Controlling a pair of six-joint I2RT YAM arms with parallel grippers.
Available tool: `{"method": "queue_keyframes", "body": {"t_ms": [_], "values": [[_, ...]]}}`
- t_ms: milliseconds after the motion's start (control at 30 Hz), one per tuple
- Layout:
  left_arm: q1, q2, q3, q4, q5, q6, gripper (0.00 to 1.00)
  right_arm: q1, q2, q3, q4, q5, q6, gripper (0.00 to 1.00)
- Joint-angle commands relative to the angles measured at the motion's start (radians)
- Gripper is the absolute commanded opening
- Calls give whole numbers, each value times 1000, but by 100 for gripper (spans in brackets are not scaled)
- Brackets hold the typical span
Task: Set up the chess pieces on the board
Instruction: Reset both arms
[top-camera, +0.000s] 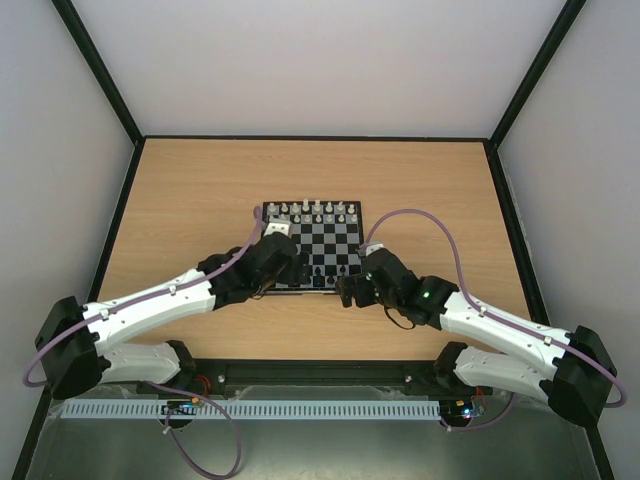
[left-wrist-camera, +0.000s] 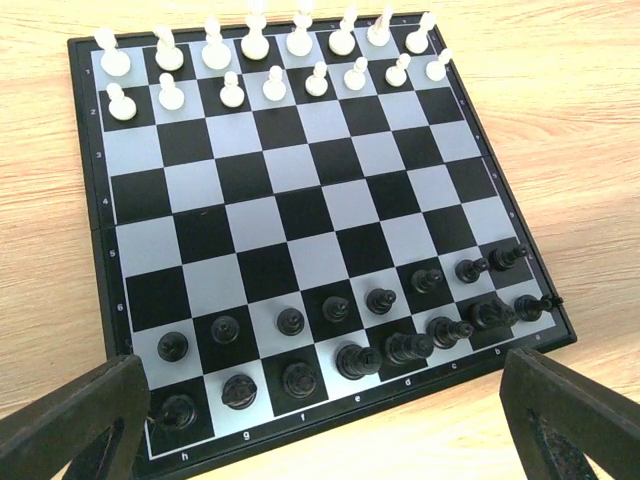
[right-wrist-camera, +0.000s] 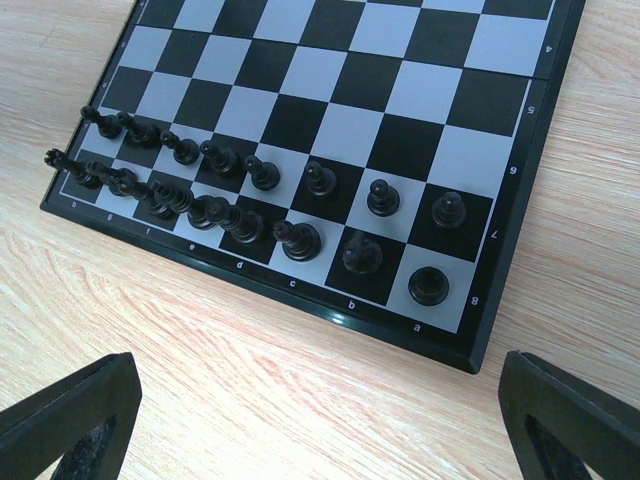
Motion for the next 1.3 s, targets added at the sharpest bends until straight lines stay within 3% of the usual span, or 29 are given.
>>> {"method": "queue_keyframes", "body": {"t_ms": [0, 433, 700, 833, 967, 1067, 1267], "values": [[3, -33, -47, 54, -62, -32, 99, -4, 4, -4, 20, -4, -7, 98], [3, -88, -139, 4, -272, -124, 99, -5, 95, 36, 75, 19, 14, 99], [2, -82, -223, 188, -246, -65, 99, -4, 158, 36, 73, 63, -28, 99], [-1, -59, -205, 278, -293, -67, 99, -5, 79, -38, 150, 191, -33, 99], [-7, -21, -186, 372, -385, -71, 99, -7, -6, -101, 197, 437, -53, 98], [-8, 19, -143, 441, -462, -28, 99, -102, -70, -122, 239, 516, -92, 99], [31, 122, 59, 396, -646, 68, 99, -417, -211, -219, 470, 385, -158, 99]]}}
